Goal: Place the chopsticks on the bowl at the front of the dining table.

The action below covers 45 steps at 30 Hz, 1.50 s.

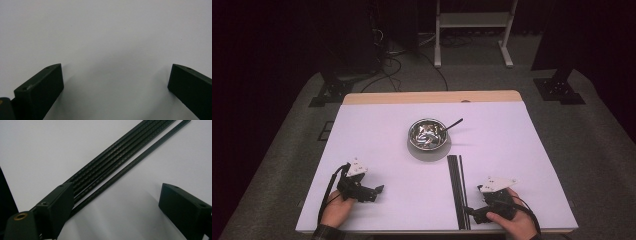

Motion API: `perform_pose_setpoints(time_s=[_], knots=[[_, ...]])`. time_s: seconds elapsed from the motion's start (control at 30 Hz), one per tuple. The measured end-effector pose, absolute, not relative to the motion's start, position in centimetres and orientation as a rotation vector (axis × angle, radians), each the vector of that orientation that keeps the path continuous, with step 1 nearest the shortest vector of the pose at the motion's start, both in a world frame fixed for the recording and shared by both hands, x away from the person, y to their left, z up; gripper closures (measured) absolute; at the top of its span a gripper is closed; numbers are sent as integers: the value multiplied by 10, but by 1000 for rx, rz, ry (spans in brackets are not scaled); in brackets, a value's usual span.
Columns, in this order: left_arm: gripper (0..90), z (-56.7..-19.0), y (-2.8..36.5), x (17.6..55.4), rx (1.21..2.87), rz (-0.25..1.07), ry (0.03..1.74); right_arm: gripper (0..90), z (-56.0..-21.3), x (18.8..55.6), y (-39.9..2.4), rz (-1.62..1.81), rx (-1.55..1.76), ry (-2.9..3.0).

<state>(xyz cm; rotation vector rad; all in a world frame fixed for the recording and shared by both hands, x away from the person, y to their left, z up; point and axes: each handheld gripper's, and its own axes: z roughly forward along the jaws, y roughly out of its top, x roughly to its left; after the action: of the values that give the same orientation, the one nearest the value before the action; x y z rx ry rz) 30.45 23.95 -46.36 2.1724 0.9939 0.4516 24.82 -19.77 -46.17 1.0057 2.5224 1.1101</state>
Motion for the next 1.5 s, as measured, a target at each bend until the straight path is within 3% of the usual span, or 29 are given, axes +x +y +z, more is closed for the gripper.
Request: perform_pose_setpoints(time_s=[1.5], knots=[[0,-464,240,305,2172,451,994,109,-460,251,-226,962,1075,2459]])
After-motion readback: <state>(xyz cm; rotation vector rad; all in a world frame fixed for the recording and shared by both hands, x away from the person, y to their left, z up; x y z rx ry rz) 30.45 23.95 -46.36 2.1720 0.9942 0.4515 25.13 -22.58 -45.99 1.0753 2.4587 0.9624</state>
